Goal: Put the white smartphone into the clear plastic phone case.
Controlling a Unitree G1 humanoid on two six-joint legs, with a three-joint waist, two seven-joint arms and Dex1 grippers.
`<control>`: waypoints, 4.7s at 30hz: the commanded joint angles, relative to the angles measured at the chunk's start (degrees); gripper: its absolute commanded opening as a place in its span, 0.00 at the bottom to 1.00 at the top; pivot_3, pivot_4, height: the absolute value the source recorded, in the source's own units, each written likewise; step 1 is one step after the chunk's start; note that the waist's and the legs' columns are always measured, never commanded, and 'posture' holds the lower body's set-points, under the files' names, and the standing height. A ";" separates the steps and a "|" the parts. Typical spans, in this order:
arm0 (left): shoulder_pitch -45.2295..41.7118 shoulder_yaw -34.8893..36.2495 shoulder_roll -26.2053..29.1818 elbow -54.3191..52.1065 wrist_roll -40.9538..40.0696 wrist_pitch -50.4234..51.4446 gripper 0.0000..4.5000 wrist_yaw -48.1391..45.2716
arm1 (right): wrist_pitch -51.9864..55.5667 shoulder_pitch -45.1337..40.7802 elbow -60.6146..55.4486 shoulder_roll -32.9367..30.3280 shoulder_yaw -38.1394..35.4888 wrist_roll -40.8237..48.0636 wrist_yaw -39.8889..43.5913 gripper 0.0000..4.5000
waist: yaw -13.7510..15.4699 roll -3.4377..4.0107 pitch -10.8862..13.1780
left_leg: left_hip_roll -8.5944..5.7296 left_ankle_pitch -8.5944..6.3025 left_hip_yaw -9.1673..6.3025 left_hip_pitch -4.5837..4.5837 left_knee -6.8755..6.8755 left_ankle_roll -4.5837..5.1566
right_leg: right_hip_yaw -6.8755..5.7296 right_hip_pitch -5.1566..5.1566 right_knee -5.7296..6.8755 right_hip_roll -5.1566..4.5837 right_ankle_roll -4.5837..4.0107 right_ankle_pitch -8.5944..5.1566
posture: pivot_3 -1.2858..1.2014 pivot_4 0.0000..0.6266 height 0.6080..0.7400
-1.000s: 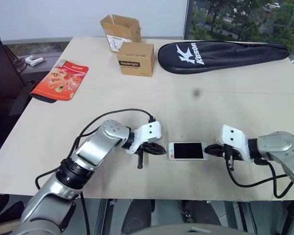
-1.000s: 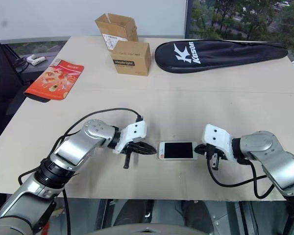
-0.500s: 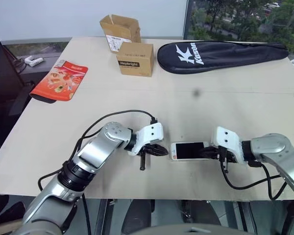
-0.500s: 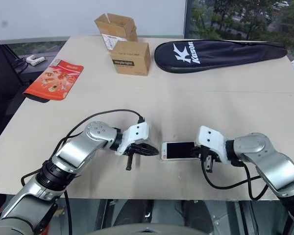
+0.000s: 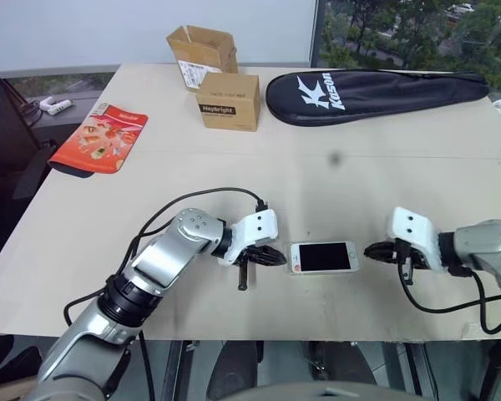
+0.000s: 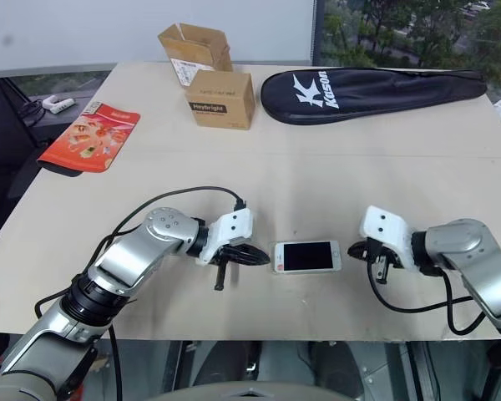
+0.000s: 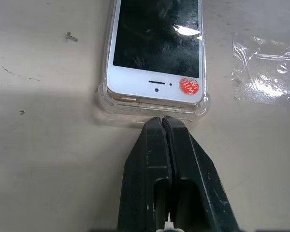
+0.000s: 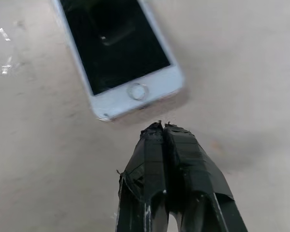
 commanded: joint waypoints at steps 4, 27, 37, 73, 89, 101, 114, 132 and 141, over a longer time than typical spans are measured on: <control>0.20 0.58 0.10 -1.40 -0.39 -0.95 0.00 0.32 | -0.20 -1.87 -2.86 2.51 2.98 -0.74 -0.69 0.01 | 0.01 0.00 0.00 | 0.00 0.00 -0.01 0.00 0.00 0.00 | 0.00 0.00 0.00 0.00 0.00 0.00 | 0.52 0.24 1.00; 0.61 7.28 -3.14 -0.56 -5.66 -4.91 0.00 0.54 | -0.95 4.48 -1.89 3.96 -8.49 3.62 -1.75 0.01 | 0.21 -0.01 -0.02 | -0.01 0.00 -0.01 0.00 0.00 0.00 | 0.00 0.02 -0.01 -0.01 0.00 0.00 | 0.52 0.24 1.00; -0.81 1.90 -4.38 2.23 -1.88 -7.59 0.00 1.76 | -6.61 7.66 0.52 12.96 -10.79 7.49 -3.74 0.01 | 0.12 -0.01 -0.02 | 0.00 0.00 0.00 0.04 -0.01 0.00 | 0.02 0.02 0.02 0.01 0.00 0.00 | 0.52 0.24 1.00; -3.17 -3.72 -5.32 3.11 4.19 -4.05 0.00 2.18 | -22.98 11.99 21.33 16.84 4.07 -7.32 -0.66 0.01 | 0.00 -0.59 -1.58 | 0.18 -0.03 -0.08 1.91 -0.33 0.01 | -0.03 1.97 -0.69 0.05 0.00 -0.35 | 0.52 0.24 1.00; -3.24 -4.00 -5.62 4.16 4.47 -5.22 0.00 2.55 | -25.49 15.63 19.73 13.34 6.35 -6.40 6.57 0.01 | 0.26 -0.59 -1.68 | 0.17 -0.03 -0.13 1.90 -0.77 0.01 | -0.09 1.94 -0.93 0.03 -0.08 -0.39 | 0.52 0.24 1.00; -3.14 -4.00 -5.48 4.35 4.48 -5.77 0.00 2.49 | -25.91 15.86 21.91 11.01 8.40 -10.15 5.24 0.01 | 0.71 -0.88 -2.01 | 0.19 -0.03 -0.18 1.91 -0.93 0.01 | -0.16 1.94 -1.05 -0.03 -0.15 -0.45 | 0.52 0.24 1.00; 2.84 11.57 -6.57 -1.64 -7.86 -5.98 0.00 3.71 | -25.65 17.58 12.72 18.26 -4.94 5.86 1.14 0.14 | 0.96 -0.32 -1.61 | 0.30 -0.03 -0.32 1.66 -1.11 0.01 | -0.11 1.60 -1.11 -0.10 -0.19 -0.43 | 0.52 0.24 1.00; 25.30 40.78 12.74 6.27 -15.26 -18.91 0.99 -4.95 | -35.47 6.65 37.86 6.94 -21.69 11.27 19.56 1.00 | 0.27 0.35 -0.21 | 0.17 -0.02 0.22 1.38 -1.12 0.01 | 0.16 1.11 -1.03 -0.18 -0.38 -0.30 | 0.52 0.24 1.00; 21.99 40.22 14.66 14.31 -11.85 -28.56 0.99 -6.19 | -39.43 -0.98 50.75 3.67 -21.73 8.95 24.96 1.00 | 0.12 0.41 -0.14 | 0.17 -0.02 0.37 0.82 -1.13 0.00 | 0.13 0.57 -0.99 -0.17 -0.19 -0.16 | 0.52 0.24 1.00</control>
